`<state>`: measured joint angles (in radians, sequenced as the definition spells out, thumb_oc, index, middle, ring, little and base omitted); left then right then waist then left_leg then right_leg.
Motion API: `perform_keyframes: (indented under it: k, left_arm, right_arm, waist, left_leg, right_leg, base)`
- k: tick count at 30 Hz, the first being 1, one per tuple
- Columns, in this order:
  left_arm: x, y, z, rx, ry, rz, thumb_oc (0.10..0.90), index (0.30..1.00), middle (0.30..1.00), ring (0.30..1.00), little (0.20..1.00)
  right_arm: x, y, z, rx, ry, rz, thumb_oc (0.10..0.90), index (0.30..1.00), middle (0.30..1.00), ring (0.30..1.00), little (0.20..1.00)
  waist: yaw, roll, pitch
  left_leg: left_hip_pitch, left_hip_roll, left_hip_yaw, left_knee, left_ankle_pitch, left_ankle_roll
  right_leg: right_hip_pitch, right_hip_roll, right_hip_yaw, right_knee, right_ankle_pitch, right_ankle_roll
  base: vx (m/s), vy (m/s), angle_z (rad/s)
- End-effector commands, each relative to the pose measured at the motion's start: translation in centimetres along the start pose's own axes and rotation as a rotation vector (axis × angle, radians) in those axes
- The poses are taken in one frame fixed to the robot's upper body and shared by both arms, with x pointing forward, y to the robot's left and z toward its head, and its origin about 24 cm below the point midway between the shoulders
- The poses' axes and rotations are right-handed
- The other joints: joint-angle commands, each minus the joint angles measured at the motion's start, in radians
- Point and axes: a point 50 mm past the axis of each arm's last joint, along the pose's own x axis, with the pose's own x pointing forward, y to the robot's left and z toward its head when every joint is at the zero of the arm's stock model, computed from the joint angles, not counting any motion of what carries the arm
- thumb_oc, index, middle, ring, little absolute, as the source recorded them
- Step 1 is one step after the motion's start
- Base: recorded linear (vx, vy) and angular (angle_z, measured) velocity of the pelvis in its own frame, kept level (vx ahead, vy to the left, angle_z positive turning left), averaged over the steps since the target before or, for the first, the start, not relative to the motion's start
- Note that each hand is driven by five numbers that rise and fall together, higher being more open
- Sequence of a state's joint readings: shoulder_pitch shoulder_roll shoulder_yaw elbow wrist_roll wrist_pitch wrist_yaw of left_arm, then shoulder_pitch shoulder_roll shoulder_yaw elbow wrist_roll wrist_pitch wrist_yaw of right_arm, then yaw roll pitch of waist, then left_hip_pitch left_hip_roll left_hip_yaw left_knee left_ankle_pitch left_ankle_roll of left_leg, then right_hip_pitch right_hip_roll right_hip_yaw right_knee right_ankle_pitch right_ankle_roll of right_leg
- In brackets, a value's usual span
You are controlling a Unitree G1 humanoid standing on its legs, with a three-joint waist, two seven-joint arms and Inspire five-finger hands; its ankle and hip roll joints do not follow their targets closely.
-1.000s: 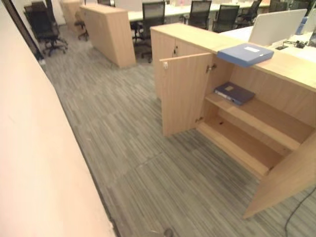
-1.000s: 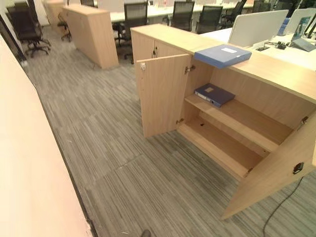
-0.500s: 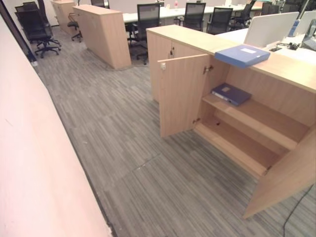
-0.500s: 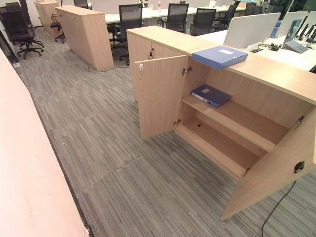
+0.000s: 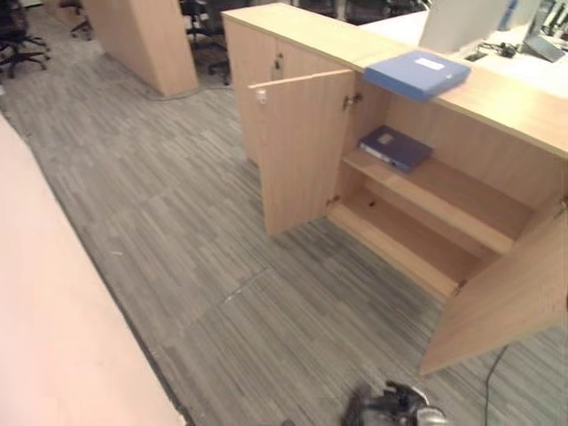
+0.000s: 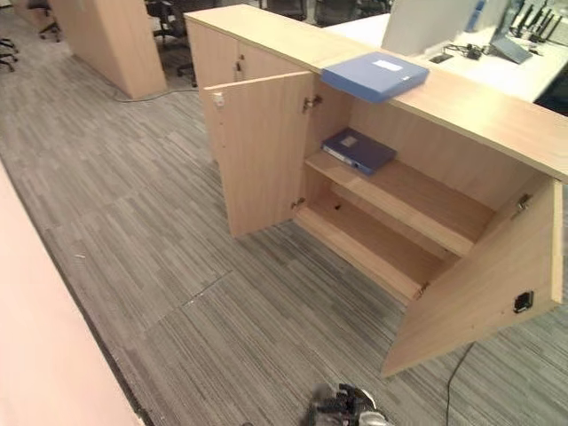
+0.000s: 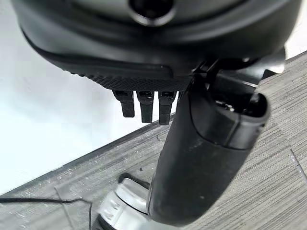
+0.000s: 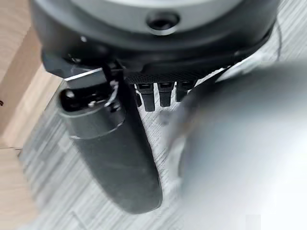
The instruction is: Put the empty folder in the office cabinet
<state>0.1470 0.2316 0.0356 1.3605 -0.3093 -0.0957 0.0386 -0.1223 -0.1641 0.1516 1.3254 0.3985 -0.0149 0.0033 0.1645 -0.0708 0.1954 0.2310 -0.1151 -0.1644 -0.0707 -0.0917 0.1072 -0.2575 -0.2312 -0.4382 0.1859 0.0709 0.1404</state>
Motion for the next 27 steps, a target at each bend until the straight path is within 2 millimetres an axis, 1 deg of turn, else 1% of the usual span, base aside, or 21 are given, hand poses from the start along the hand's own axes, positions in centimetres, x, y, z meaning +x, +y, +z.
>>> perform_keyframes:
  k: [1,5,6,7,12,16,17,18,19,20,21,22,23,24,25,26,27]
  left_arm:
    - [-0.2,0.4,-1.1,-0.036,0.019,0.035,0.8,0.9,0.9,0.9,0.9]
    - [-0.1,0.2,-0.8,-0.055,0.011,0.046,0.8,0.9,0.9,0.9,0.9]
    - [-0.1,0.1,-0.5,-0.052,0.007,0.046,0.8,0.9,0.9,0.9,0.9]
    - [-0.1,0.0,-0.3,-0.047,-0.003,0.044,0.8,0.9,0.9,0.9,0.9]
    - [0.1,-0.6,1.5,-0.022,-0.057,0.031,0.8,0.9,0.9,0.9,0.9]
    - [0.2,-0.8,2.0,-0.02,-0.073,0.029,0.8,0.9,0.9,0.9,0.9]
    - [0.2,-1.0,2.2,-0.02,-0.083,0.022,0.8,0.9,0.9,0.9,0.9]
    - [0.2,-1.0,2.2,-0.02,-0.082,0.022,0.8,0.9,0.9,0.9,0.9]
    - [0.2,-1.0,2.2,-0.021,-0.082,0.021,0.8,0.9,0.9,0.9,0.9]
    - [0.2,-1.0,2.2,-0.021,-0.082,0.021,0.8,0.9,0.9,0.9,0.9]
    - [0.2,-1.1,2.2,-0.018,-0.083,0.016,0.8,0.9,0.9,0.9,0.9]
    - [0.2,-1.1,2.2,-0.019,-0.082,0.015,0.8,0.9,0.9,0.9,0.9]
    - [0.2,-1.1,2.2,-0.021,-0.084,0.013,0.8,0.9,0.9,0.9,0.9]
    - [0.2,-1.2,2.1,-0.02,-0.08,0.009,0.8,0.9,0.9,0.9,0.9]
    - [0.1,-1.3,1.8,-0.021,-0.07,0.006,0.8,0.9,0.9,0.9,0.9]
    - [0.1,-1.3,1.4,-0.022,-0.059,0.005,0.8,0.9,0.9,0.9,0.9]
    - [0.1,-1.1,0.9,-0.017,-0.042,0.008,0.8,0.9,0.9,0.9,0.9]
  right_arm:
    - [0.0,-0.7,0.2,0.021,0.004,-0.037,0.8,0.9,0.9,0.9,0.9]
    - [0.0,-1.1,-0.1,0.03,0.007,-0.053,0.8,0.9,0.9,0.9,0.9]
    - [-0.1,-1.2,-0.2,0.034,0.01,-0.057,0.8,0.9,0.9,0.9,0.9]
    - [-0.1,-1.3,-0.2,0.036,0.01,-0.061,0.8,0.9,0.9,0.9,0.9]
    - [-0.1,-1.5,0.4,0.028,-0.015,-0.066,0.8,0.9,0.9,0.9,0.9]
    - [-0.1,-1.6,0.7,0.023,-0.026,-0.066,0.8,0.9,0.9,0.9,0.9]
    - [-0.1,-1.7,0.6,0.018,-0.024,-0.068,0.8,0.9,0.9,0.9,0.9]
    - [-0.1,-1.7,0.6,0.018,-0.024,-0.068,0.8,0.9,0.9,0.9,0.9]
    - [-0.1,-1.8,0.5,0.016,-0.023,-0.069,0.8,0.9,0.9,0.9,0.9]
    - [-0.1,-1.8,0.5,0.016,-0.023,-0.069,0.8,0.9,0.9,0.9,0.9]
    - [-0.1,-1.9,0.5,0.014,-0.023,-0.074,0.8,0.9,0.9,0.9,0.9]
    - [-0.1,-1.9,0.5,0.011,-0.023,-0.075,0.8,0.9,0.9,0.9,0.9]
    - [-0.1,-2.1,0.6,0.012,-0.026,-0.079,0.8,0.9,0.9,0.9,0.9]
    - [-0.2,-2.3,0.5,0.011,-0.024,-0.083,0.8,0.9,0.9,0.9,0.9]
    - [-0.2,-2.4,0.6,0.008,-0.025,-0.086,0.8,0.9,0.9,0.9,0.9]
    - [-0.2,-2.5,0.6,0.009,-0.026,-0.088,0.8,0.9,0.9,0.9,0.9]
    - [-0.2,-2.7,0.8,0.009,-0.03,-0.092,0.8,0.9,0.9,0.9,0.9]
  waist:
    - [0.032,0.032,-0.005]
    - [0.025,0.046,-0.024]
    - [0.025,0.058,-0.03]
    - [0.024,0.062,-0.031]
    - [0.01,0.074,-0.025]
    - [0.006,0.078,-0.022]
    - [0.005,0.084,-0.022]
    - [0.005,0.084,-0.022]
    - [0.005,0.084,-0.024]
    - [0.005,0.085,-0.024]
    - [0.015,0.083,-0.017]
    - [0.021,0.081,-0.012]
    - [0.027,0.079,-0.004]
    - [0.03,0.077,0.002]
    - [0.033,0.074,0.006]
    - [0.036,0.066,0.008]
    - [0.044,0.041,0.009]
  left_leg:
    - [-0.025,-0.015,-0.079,-0.009,-0.012,-0.048]
    - [-0.026,0.023,-0.105,-0.01,-0.024,-0.067]
    - [-0.014,0.048,-0.11,-0.013,-0.045,-0.073]
    - [-0.013,0.057,-0.112,-0.012,-0.051,-0.077]
    - [-0.03,0.086,-0.122,0.019,-0.077,-0.09]
    - [-0.04,0.087,-0.123,0.046,-0.092,-0.093]
    - [-0.06,0.086,-0.111,0.121,-0.095,-0.11]
    - [-0.062,0.086,-0.111,0.124,-0.097,-0.111]
    - [-0.074,0.085,-0.097,0.171,-0.084,-0.123]
    - [-0.075,0.085,-0.097,0.176,-0.086,-0.123]
    - [-0.125,0.065,-0.067,0.301,-0.032,-0.159]
    - [-0.159,0.051,-0.052,0.385,-0.002,-0.176]
    - [-0.201,0.04,-0.037,0.474,0.046,-0.197]
    - [-0.243,0.039,-0.015,0.539,0.058,-0.206]
    - [-0.281,0.045,0.009,0.574,0.053,-0.2]
    - [-0.316,0.047,0.026,0.587,0.031,-0.189]
    - [-0.384,0.043,0.057,0.545,-0.007,-0.148]
  right_leg:
    - [0.085,0.039,-0.012,-0.127,0.107,-0.007]
    - [0.088,0.043,-0.028,-0.09,0.045,-0.033]
    - [0.089,0.059,-0.018,-0.063,0.006,-0.031]
    - [0.09,0.06,-0.021,-0.049,-0.007,-0.037]
    - [0.08,0.06,-0.037,0.024,-0.074,-0.063]
    - [0.081,0.06,-0.039,0.043,-0.097,-0.071]
    - [0.102,0.064,-0.042,0.045,-0.128,-0.089]
    - [0.103,0.065,-0.042,0.044,-0.129,-0.09]
    - [0.126,0.072,-0.043,0.034,-0.141,-0.098]
    - [0.127,0.073,-0.043,0.033,-0.141,-0.099]
    - [0.179,0.088,-0.038,-0.001,-0.154,-0.11]
    - [0.204,0.097,-0.037,-0.022,-0.159,-0.117]
    - [0.225,0.099,-0.034,-0.029,-0.168,-0.127]
    - [0.237,0.096,-0.032,-0.031,-0.172,-0.133]
    - [0.253,0.093,-0.026,-0.035,-0.179,-0.135]
    - [0.268,0.087,-0.015,-0.042,-0.184,-0.133]
    - [0.277,0.058,0.005,-0.054,-0.166,-0.125]
  base:
    - [0.22,-0.117,0.47]
    - [0.2,-0.121,0.29]
    - [0.23,-0.131,0.38]
    - [0.22,-0.133,0.33]
    - [0.13,-0.093,0.17]
    - [0.09,-0.068,0.19]
    - [0.15,-0.109,0.13]
    - [0.17,-0.106,0.16]
    - [0.05,-0.034,0.17]
    - [0.13,-0.085,0.2]
    - [0.11,-0.088,0.24]
    - [0.13,-0.113,0.18]
    - [0.07,-0.067,0.12]
    - [0.07,-0.045,0.09]
    - [0.11,-0.024,0.0]
    - [0.15,0.039,-0.12]
    - [0.11,0.052,-0.29]
